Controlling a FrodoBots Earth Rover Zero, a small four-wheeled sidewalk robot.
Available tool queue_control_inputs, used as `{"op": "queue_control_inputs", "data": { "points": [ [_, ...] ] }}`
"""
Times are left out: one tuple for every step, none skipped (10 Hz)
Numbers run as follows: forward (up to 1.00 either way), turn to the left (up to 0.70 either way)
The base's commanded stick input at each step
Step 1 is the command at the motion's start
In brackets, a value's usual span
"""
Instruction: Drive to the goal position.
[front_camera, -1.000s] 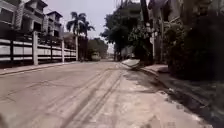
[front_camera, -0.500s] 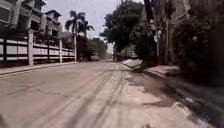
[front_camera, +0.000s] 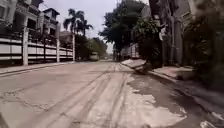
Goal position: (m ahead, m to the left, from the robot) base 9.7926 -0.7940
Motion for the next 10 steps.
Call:
{"op": "queue_control_inputs", "data": {
  "points": [
    [1.00,0.03],
    [1.00,0.03],
    [1.00,0.02],
    [1.00,0.03],
    [1.00,0.02],
    [1.00,0.02],
    [1.00,0.02],
    [1.00,0.03],
    [1.00,0.06],
    [1.00,0.07]
  ]
}}
